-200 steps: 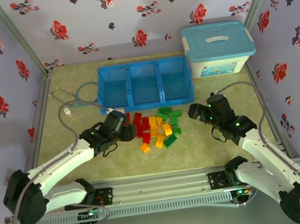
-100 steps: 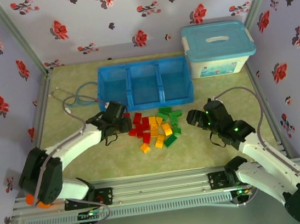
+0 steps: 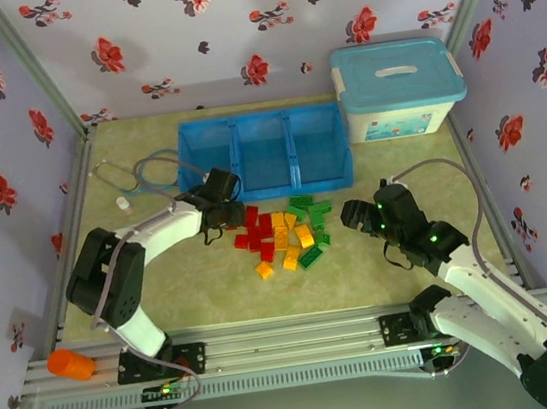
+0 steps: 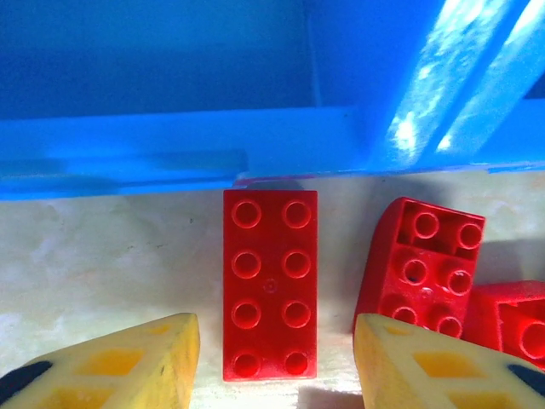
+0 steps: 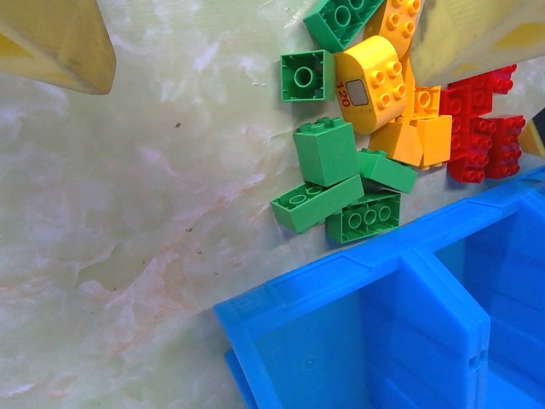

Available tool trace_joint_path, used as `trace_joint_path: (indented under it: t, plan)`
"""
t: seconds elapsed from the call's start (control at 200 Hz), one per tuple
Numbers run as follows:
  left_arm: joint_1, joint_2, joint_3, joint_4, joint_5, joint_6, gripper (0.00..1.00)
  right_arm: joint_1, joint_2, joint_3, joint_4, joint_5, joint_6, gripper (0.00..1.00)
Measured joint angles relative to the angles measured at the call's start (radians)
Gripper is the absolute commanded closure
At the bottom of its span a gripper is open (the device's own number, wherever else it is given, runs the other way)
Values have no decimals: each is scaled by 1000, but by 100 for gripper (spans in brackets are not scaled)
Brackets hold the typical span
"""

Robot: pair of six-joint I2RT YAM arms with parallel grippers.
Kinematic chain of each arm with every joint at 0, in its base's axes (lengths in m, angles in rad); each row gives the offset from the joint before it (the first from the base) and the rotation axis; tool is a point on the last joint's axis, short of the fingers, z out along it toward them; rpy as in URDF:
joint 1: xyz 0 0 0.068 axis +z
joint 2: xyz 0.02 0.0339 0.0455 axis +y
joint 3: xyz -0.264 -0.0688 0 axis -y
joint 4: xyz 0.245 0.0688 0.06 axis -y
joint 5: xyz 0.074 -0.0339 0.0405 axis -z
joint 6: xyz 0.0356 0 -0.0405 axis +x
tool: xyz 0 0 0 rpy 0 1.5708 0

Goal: Sort the legos into containers by color
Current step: Pick up the lego from the center of the table.

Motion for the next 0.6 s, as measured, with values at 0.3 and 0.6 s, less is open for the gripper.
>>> trace_joint_path:
  t: [0.3, 0.6]
  plan:
    - [8, 65, 11, 12, 0, 5, 53, 0, 0, 0, 0, 0, 0, 10]
    - [14, 110, 26, 23, -1, 22, 65, 0, 0, 0, 0, 4, 0, 11]
